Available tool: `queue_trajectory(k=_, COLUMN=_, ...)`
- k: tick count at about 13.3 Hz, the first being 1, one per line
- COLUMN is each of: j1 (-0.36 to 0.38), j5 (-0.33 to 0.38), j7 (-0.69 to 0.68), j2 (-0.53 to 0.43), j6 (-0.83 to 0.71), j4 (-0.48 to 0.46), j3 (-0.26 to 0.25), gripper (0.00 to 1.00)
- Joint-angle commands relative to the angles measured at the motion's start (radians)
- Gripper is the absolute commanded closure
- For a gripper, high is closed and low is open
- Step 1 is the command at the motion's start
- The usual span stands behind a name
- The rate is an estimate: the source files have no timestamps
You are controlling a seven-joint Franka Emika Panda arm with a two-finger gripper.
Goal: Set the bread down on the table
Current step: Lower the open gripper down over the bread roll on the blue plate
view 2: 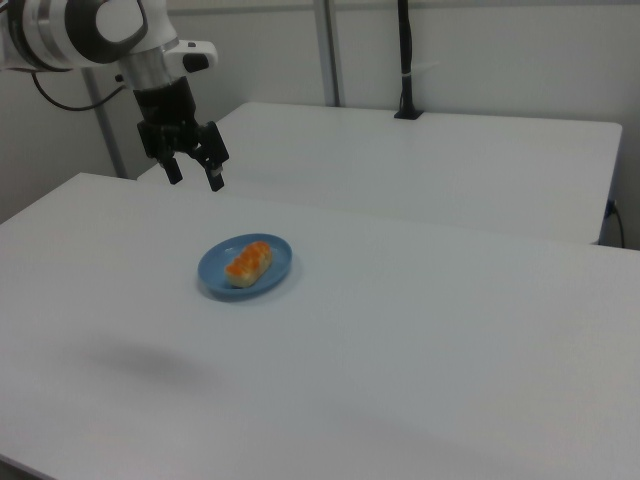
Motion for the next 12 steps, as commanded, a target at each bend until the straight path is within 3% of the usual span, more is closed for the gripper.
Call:
queue_trajectory(k=1, j1=0.001, j5=0.006, j7=-0.028, j2=-0.008, j6=-0.002, j4=-0.014, j3=-0.011, gripper=0.0)
queue_trajectory(k=4, j1=0.003, j5=0.009, j7=-0.028, j2=0.01, j6=0.009, j4=-0.014, j3=-0.009, gripper=0.0)
queue_trajectory(k=7, j1=0.009, j5=0.026, j7=-0.034, j2=0.067, j6=0.116, j4=-0.012, j3=-0.009, gripper=0.0)
queue_trajectory(k=12, j1=0.016, j5=0.026, j7=-0.017, j2=0.295, j6=0.318, j4=0.045, j3=0.003, gripper=0.0)
